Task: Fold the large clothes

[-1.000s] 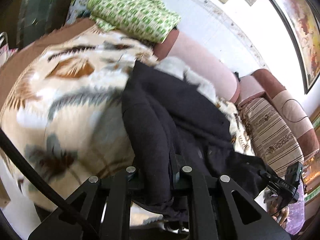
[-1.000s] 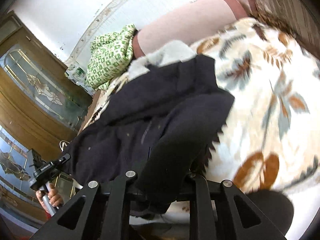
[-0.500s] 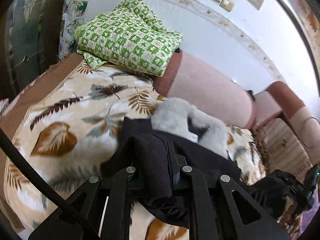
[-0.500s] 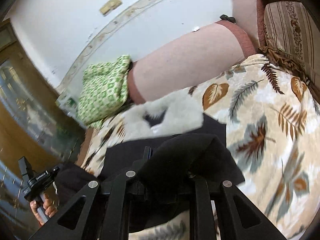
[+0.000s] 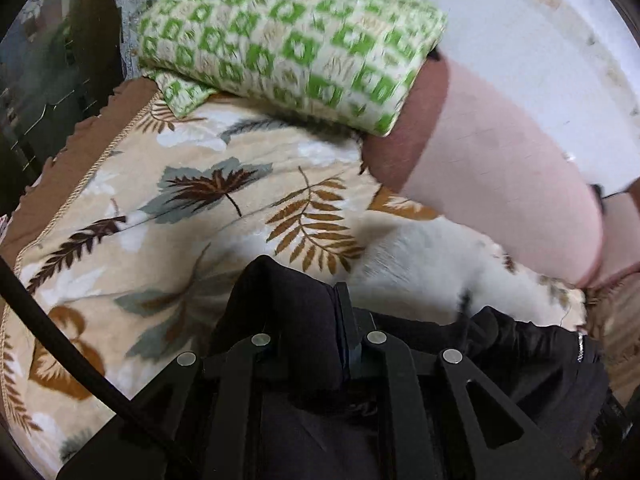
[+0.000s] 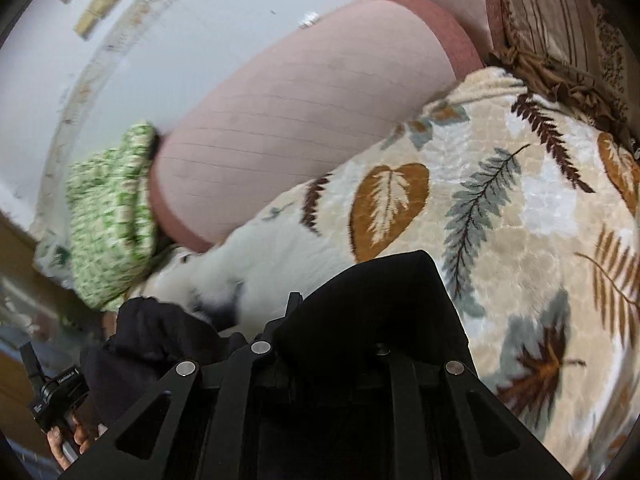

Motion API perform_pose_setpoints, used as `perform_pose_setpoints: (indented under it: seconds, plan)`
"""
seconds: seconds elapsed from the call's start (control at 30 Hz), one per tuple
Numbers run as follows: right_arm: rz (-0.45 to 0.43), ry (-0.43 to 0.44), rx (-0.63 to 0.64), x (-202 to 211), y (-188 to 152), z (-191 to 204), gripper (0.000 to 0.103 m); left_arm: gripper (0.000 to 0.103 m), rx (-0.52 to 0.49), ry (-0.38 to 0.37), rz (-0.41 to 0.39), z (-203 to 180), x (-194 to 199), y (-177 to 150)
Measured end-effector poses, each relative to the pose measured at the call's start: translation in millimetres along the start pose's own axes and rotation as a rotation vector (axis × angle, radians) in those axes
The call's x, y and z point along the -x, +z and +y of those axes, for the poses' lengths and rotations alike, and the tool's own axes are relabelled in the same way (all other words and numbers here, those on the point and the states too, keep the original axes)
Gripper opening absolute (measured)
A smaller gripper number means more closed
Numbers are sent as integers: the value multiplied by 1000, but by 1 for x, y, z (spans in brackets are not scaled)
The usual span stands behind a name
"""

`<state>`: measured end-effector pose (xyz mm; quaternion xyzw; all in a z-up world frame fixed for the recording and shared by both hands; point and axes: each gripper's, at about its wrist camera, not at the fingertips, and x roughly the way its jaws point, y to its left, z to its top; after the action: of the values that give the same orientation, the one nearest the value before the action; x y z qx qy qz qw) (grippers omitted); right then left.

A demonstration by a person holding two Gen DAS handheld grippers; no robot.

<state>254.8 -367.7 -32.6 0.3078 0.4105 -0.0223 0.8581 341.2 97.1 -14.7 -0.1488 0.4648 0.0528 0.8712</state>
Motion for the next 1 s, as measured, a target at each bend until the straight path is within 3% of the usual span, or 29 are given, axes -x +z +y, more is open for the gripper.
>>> perform_pose_setpoints:
  seconds: [0.17, 0.27, 0.47, 0.63, 0.73, 0.8, 0.93, 0.97, 1.0]
  plan:
    - [11, -66, 17, -59, 11, -7, 18, 17, -40, 69, 3, -14, -56, 7]
    - [32, -90, 4, -87, 12, -15, 19, 18, -18, 65, 38, -12, -85, 11]
    - [56, -29, -90, -122, 7, -44, 19, 18, 39, 25, 90, -3, -122, 8]
    - [61, 31, -149, -127, 4, -58, 19, 20, 101, -59, 107, 9, -128, 4]
    - [72, 34, -156, -126, 4, -57, 21, 28, 150, -152, 148, 21, -119, 9]
    - [102, 45, -172, -121, 9, -55, 32, 50, 176, -218, 121, 29, -97, 14]
    - [65, 98, -176, -88, 21, -46, 54, 72, 217, -234, -23, 52, -29, 29]
    - [43, 94, -160, -76, 23, -41, 66, 74, 236, -230, -58, 60, -7, 30]
    - [25, 88, -143, -66, 25, -35, 87, 75, 242, -219, -82, 66, 9, 28]
